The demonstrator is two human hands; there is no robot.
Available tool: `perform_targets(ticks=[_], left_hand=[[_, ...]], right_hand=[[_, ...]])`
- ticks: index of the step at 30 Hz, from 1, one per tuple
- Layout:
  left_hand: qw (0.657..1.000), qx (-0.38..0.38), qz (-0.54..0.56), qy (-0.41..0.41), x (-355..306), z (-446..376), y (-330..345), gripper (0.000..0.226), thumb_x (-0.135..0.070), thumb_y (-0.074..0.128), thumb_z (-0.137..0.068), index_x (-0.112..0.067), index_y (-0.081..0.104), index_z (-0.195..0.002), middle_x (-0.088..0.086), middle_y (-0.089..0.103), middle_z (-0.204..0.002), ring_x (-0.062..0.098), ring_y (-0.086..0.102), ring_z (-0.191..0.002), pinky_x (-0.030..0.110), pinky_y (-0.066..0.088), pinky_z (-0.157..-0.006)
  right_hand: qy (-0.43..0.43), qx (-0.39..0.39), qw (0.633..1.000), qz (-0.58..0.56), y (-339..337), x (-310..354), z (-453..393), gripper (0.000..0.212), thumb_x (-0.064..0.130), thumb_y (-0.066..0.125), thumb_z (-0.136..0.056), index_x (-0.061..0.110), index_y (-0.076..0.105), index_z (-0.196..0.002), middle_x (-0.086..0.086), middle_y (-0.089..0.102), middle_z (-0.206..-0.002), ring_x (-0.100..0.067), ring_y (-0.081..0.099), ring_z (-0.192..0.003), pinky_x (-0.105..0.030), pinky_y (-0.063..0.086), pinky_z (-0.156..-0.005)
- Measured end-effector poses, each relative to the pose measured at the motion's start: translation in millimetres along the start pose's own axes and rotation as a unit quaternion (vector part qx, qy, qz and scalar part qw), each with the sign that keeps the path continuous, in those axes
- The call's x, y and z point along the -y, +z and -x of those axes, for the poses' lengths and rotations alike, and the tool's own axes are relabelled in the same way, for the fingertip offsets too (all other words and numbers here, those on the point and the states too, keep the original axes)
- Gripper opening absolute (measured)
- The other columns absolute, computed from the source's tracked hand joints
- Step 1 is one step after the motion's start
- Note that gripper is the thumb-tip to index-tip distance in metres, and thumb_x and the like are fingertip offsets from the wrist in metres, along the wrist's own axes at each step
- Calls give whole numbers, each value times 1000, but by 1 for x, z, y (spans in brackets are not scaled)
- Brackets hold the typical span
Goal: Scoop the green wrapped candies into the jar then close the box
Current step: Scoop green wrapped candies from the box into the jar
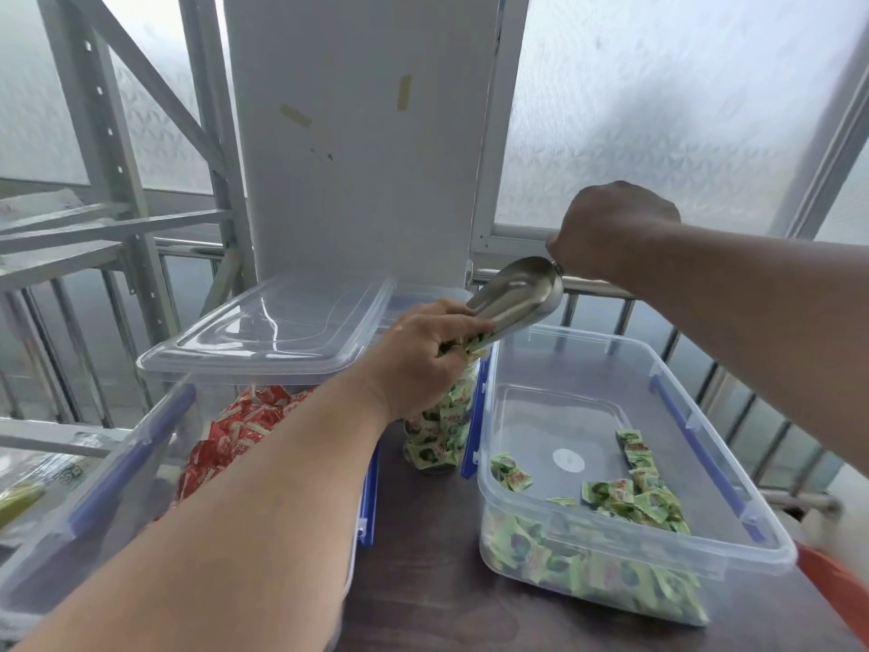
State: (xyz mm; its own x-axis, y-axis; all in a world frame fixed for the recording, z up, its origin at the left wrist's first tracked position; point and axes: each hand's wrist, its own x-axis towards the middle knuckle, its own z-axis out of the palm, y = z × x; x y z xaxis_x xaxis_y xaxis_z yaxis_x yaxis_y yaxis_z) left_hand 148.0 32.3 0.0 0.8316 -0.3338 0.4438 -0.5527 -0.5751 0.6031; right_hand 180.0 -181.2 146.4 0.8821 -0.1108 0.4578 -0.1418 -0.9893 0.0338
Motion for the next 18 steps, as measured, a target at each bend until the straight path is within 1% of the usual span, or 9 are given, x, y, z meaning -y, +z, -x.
perform_targets(ticks=[2, 4, 9, 11, 13, 15, 17, 18], left_hand=[[1000, -2, -7, 0, 1, 0, -3, 46, -14, 54, -103, -37, 73, -138, -21, 57, -138, 8, 50, -132, 40, 45, -116], [1000, -2, -17, -9, 2, 1, -8, 41, -16, 57, -105, -35, 75, -136, -18, 59, -135, 9, 51, -131, 37, 43, -117], [998, -13, -60, -10, 8, 1, -12, 37, -20, 61, -101, -36, 79, -129, -14, 66, -125, 13, 52, -128, 44, 40, -119], [998, -12, -55, -20, 7, 1, -13, 35, -22, 62, -102, -36, 79, -129, -13, 59, -127, 12, 50, -128, 39, 40, -118], [998, -11, -51, -36, 5, 3, -15, 34, -23, 62, -104, -37, 79, -129, -10, 51, -131, 11, 47, -128, 31, 39, -114], [998, -2, -55, -32, 2, 3, -16, 35, -21, 61, -103, -37, 80, -128, -9, 56, -128, 12, 51, -123, 31, 44, -111], [997, 12, -69, -17, 0, 3, -18, 37, -18, 60, -101, -36, 80, -127, -10, 64, -122, 12, 57, -118, 33, 49, -106], [997, 17, -78, -13, -2, 2, -19, 37, -17, 60, -101, -35, 81, -127, -11, 64, -123, 12, 58, -118, 32, 48, -105]], right_hand=[[-1, -8, 1000, 11, -1, 1, -1, 12, 28, 62, -86, 17, 64, -80, -2, 63, -82, -21, 57, -67, -25, 34, -52], [3, -15, 1000, 19, -3, -2, -3, 15, 28, 61, -87, 16, 65, -80, -3, 63, -82, -21, 56, -66, -25, 34, -52], [51, -12, 999, -9, -6, -26, -6, 25, 37, 60, -89, 13, 63, -81, -7, 62, -82, -25, 57, -68, -27, 37, -53], [78, 5, 996, -34, -1, -40, -5, 25, 36, 61, -87, 12, 63, -81, -9, 63, -81, -27, 59, -69, -27, 39, -54], [96, 27, 994, -52, 7, -52, 0, 22, 31, 63, -86, 10, 64, -81, -10, 64, -80, -28, 60, -68, -29, 43, -57], [114, 45, 991, -51, 17, -62, 8, 22, 32, 65, -83, 10, 64, -80, -10, 62, -78, -28, 59, -68, -30, 44, -59], [115, 55, 991, -30, 31, -69, 20, 27, 35, 61, -84, 8, 64, -82, -9, 59, -78, -31, 60, -76, -32, 46, -65], [104, 54, 993, -22, 41, -73, 25, 31, 38, 58, -86, 9, 65, -83, -9, 58, -80, -32, 59, -81, -33, 46, -67]])
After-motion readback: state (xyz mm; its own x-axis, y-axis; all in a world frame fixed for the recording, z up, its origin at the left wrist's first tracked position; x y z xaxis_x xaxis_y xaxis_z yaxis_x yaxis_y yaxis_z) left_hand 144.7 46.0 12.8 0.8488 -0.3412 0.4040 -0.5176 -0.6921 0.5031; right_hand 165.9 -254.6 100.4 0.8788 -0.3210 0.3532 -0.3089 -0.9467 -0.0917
